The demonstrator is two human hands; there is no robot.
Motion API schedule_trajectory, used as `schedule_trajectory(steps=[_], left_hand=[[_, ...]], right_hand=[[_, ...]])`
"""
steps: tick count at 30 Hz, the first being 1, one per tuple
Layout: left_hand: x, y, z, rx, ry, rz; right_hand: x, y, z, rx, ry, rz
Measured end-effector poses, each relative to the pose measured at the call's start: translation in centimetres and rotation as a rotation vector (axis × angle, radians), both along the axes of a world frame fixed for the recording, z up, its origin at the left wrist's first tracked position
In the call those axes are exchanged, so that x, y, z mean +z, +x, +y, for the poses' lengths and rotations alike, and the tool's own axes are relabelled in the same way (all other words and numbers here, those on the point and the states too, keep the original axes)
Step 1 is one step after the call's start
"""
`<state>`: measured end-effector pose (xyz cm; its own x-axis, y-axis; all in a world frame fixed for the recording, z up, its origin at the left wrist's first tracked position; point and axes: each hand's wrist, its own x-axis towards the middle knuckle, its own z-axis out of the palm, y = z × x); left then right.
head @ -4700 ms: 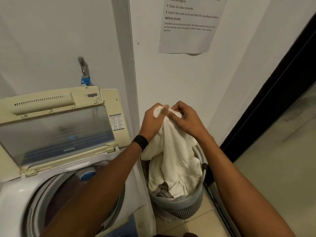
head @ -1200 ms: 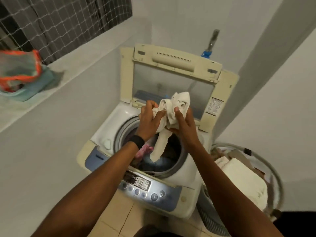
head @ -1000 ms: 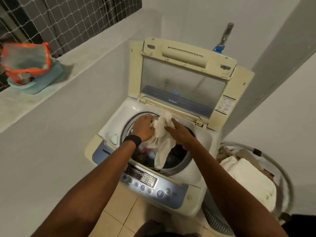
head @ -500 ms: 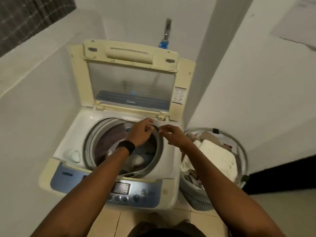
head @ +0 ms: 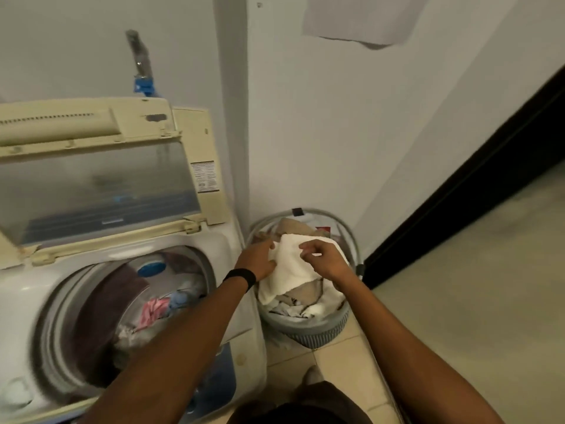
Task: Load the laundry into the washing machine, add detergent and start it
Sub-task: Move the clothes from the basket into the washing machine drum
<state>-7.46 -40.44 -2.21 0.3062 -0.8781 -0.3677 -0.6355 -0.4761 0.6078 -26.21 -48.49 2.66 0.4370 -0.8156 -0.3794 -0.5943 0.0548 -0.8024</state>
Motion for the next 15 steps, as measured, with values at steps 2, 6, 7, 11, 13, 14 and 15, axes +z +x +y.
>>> schedule_trajectory(steps=[2,6,7,11,13,14,15], left_hand=[[-1.4,-0.3,-0.2,-0.01,0.049,-0.055],[-1.3,-0.2,-1.2,0.124,-0.072,0.055],[-0.6,-0.2,-1.7,0.175,-0.122,0.138],[3.6,-0.4,-3.7,0.283,-0.294,0.516],[5.0,-0.6,-4.1,0.319,-0.35,0.611],[5.8,-0.7,-4.1,0.347,-0.379,0.647],[6.5,-0.8,-4.1,0.376,-0.405,0.692]], right_hand=[[-0.7,-1.3,-0.2,-0.033,0.014,-0.002],[-1.2,-2.3,-0.2,-0.017,0.047,-0.029],[-1.1,-2.3,0.1,0.016,0.058,-0.047],[-0.7,-0.6,1.4,0.197,0.002,-0.082],[-0.8,0.9,2.0,0.246,-0.135,-0.097],[-0.8,1.4,2.0,0.236,-0.211,-0.107],[-0.6,1.8,1.9,0.197,-0.284,-0.118]])
